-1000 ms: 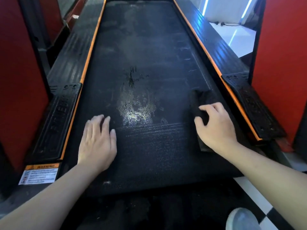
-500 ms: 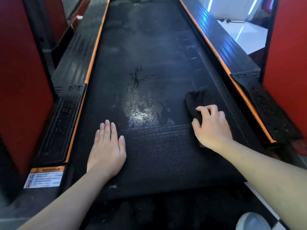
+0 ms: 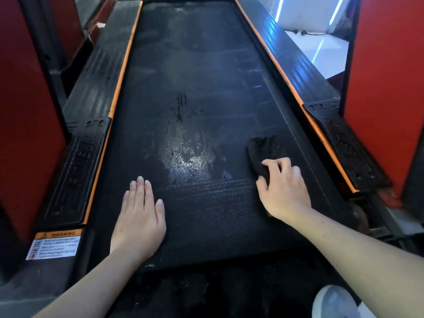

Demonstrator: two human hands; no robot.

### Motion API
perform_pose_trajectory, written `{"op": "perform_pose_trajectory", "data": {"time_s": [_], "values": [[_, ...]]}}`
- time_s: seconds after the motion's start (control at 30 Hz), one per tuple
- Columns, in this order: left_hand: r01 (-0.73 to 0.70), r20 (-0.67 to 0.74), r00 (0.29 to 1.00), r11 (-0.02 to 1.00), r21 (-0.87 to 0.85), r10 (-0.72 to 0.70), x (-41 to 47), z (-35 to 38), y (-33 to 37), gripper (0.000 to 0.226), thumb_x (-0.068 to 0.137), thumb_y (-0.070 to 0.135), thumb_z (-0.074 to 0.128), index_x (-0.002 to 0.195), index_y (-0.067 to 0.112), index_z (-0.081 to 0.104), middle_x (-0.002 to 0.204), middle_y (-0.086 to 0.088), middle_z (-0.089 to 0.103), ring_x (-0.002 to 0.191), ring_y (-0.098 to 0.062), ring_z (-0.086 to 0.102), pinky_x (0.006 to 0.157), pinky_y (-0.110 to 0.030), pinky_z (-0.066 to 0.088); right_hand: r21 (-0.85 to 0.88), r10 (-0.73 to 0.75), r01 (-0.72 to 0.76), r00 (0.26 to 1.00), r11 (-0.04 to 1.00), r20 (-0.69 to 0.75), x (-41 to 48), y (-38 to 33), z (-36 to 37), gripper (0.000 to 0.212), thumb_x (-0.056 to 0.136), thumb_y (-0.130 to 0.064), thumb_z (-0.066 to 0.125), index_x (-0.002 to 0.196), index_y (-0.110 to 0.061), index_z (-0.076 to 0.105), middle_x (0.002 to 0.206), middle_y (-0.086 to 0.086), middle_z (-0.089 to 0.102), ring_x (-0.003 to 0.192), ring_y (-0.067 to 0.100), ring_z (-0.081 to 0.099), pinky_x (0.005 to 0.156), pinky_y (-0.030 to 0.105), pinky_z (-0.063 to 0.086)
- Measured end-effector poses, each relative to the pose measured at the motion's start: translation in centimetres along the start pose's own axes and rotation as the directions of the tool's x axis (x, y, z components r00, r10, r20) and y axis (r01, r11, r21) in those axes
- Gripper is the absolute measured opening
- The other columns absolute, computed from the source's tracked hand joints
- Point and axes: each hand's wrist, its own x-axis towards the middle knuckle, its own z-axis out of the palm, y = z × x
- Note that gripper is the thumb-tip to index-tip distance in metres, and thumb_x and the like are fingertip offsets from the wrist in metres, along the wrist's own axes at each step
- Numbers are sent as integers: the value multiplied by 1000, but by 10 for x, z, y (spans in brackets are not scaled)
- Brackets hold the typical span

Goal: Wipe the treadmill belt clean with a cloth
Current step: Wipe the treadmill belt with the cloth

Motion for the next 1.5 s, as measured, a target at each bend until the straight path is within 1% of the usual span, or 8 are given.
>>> {"op": "perform_pose_trajectory", "data": {"time_s": [0.17, 0.63, 0.73, 0.83, 1.0, 1.13, 1.27, 1.5], "values": [[-30, -26, 999, 996, 85, 33, -14, 5, -3, 71, 100, 40, 7, 150, -9, 16, 161, -23, 9, 152, -30, 6, 122, -46, 12, -16, -15, 15, 1000, 1000, -24, -14, 2, -1, 45, 95, -42, 48, 137, -24, 48, 128, 0, 44, 92, 19, 41, 85, 37, 48], [-35, -15, 999, 999, 30, 35, -67, -3, 1, 63, 101, 34, 21, 149, -6, 28, 159, -20, 23, 149, -30, 19, 120, -41, 11, 79, 18, -18, 1000, 997, 7, -61, 10, -17, 38, 90, -38, 57, 126, -24, 55, 117, -6, 45, 90, 15, 44, 65, 28, 44], [-65, -39, 997, 993, 99, 69, -61, -20, 3, 54, 98, 31, 28, 127, -5, 56, 126, -23, 56, 115, -39, 53, 98, -50, 41, 188, 55, -56, 998, 981, 8, -57, 9, -30, 30, 91, -38, 58, 118, -27, 60, 110, -12, 46, 94, 11, 49, 69, 30, 46], [11, -128, 992, 999, 47, -5, -34, -39, 8, 36, 97, 35, 30, 99, 11, 58, 95, -9, 52, 86, -33, 51, 80, -48, 45, 228, 48, -30, 996, 973, -77, -46, 7, -37, 27, 89, -35, 60, 113, -25, 64, 106, -12, 48, 93, 12, 52, 72, 32, 42], [18, -169, 985, 1000, -21, -22, 13, -31, 5, 50, 98, 36, 30, 130, 5, 51, 128, -14, 48, 120, -35, 45, 106, -49, 38, 265, 45, -10, 991, 964, -128, 0, 1, -32, 31, 91, -30, 59, 121, -21, 62, 115, -7, 48, 102, 14, 42, 78, 31, 36], [36, -26, 999, 999, 30, -36, 18, -12, -10, 61, 104, 35, 20, 154, 0, 20, 162, -18, 15, 151, -30, 8, 123, -43, 6, 183, 23, -24, 1000, 983, 4, 22, 1, -11, 42, 98, -38, 51, 137, -24, 52, 130, -5, 44, 111, 21, 41, 95, 36, 43], [12, 28, 1000, 1000, 21, -13, 10, -6, -11, 65, 103, 40, 11, 156, 3, 6, 165, -13, -2, 152, -21, -6, 124, -38, -1, 4, 5, -5, 999, 1000, -44, 13, 3, 2, 46, 99, -43, 44, 141, -25, 45, 135, -1, 42, 96, 19, 37, 91, 39, 47], [21, 43, 999, 1000, 10, -21, -1, -6, -10, 74, 95, 47, 0, 155, 4, 3, 164, -10, -6, 151, -17, -10, 124, -36, -2, -35, -6, 5, 1000, 999, -23, 3, 4, 0, 45, 98, -42, 43, 139, -23, 46, 132, 3, 42, 93, 21, 37, 87, 38, 46]]}}
